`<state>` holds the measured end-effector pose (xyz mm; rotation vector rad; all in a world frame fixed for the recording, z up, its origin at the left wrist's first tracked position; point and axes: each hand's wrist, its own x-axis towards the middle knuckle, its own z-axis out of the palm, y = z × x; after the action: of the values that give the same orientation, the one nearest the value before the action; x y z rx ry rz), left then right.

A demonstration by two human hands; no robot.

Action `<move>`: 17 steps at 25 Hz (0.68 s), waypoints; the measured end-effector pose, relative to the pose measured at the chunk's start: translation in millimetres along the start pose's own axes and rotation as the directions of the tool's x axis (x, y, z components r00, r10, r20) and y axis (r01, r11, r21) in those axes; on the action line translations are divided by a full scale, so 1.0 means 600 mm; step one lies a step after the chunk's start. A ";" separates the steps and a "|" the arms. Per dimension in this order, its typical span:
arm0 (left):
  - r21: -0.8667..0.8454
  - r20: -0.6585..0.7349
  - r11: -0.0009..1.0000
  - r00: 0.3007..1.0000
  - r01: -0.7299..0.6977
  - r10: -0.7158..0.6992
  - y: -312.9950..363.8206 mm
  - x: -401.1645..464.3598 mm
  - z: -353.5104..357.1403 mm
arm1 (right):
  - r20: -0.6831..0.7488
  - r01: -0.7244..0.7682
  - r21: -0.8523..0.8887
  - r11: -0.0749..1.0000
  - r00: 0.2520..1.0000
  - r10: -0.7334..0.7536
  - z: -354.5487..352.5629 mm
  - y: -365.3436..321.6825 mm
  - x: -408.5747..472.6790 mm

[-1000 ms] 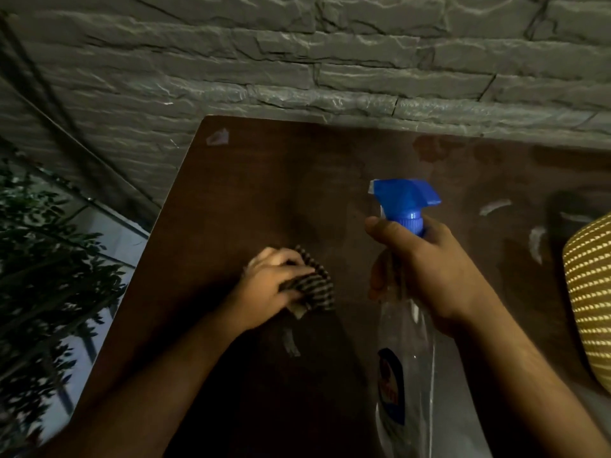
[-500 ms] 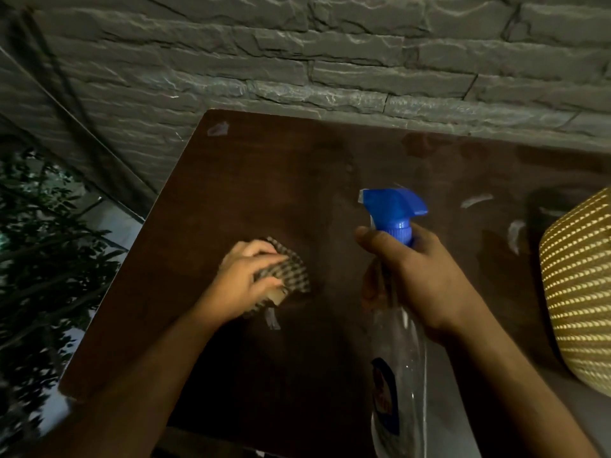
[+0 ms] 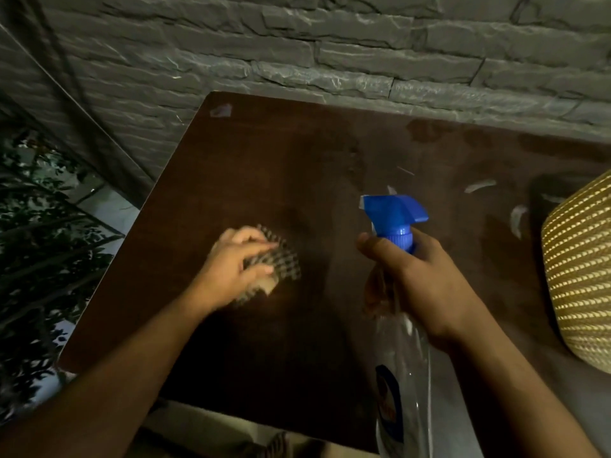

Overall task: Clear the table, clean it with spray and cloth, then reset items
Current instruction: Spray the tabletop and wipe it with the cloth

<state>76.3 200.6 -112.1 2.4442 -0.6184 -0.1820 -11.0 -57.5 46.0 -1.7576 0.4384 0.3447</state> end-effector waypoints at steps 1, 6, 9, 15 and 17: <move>0.034 -0.063 0.997 0.995 0.076 -0.074 -0.005 0.044 -0.001 | -0.004 0.011 -0.012 1.000 1.000 -0.011 0.010 0.000 -0.002; 0.083 0.152 0.996 0.988 -0.024 0.011 0.084 -0.002 0.053 | 0.014 0.027 0.008 1.000 1.000 -0.027 0.047 -0.004 -0.029; -0.029 0.178 0.984 0.968 -0.174 0.176 0.046 -0.143 0.017 | -0.013 0.016 0.005 1.000 1.000 -0.016 0.049 -0.002 -0.057; 0.122 -0.046 0.976 0.983 0.181 -0.176 0.036 0.004 0.019 | -0.016 0.030 0.025 0.999 0.999 -0.029 0.060 0.008 -0.095; 0.083 0.088 0.996 0.995 0.038 -0.046 0.095 -0.051 0.062 | -0.001 0.037 0.027 0.999 0.999 -0.037 0.062 0.015 -0.104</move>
<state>17.4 155.4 -109.1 2.5396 -0.6248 -0.2908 -70.3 -16.3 58.5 -1.7372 0.4091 0.3105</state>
